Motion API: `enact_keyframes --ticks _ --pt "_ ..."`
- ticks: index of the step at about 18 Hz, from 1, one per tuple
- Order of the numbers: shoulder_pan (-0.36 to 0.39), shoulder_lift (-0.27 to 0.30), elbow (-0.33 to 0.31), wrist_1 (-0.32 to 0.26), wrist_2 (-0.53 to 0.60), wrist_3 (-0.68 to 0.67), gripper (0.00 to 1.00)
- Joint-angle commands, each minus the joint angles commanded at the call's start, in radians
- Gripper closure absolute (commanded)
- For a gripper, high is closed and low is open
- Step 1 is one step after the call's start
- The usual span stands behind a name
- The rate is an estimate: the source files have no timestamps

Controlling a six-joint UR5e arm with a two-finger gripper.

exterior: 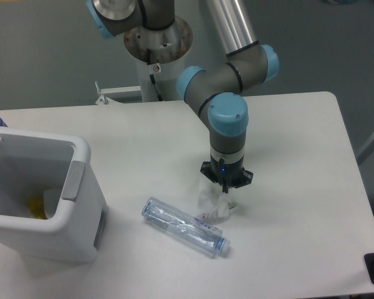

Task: Place the trash in the trash can
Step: 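Close the gripper on the white tissue and lift it, then carry the tissue over the white bin and open the gripper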

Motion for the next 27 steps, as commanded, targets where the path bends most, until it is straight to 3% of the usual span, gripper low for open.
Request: enact_keyframes --ticks 8,14,21,27 --pt "0.025 0.089 0.020 -0.012 -0.119 -0.084 1.00" --pt "-0.003 0.158 0.035 -0.012 -0.216 -0.181 1.00" --pt "-0.066 0.198 0.161 -0.012 -0.342 -0.357 1.00" --pt "-0.196 0.248 0.261 -0.012 -0.342 -0.497 1.00"
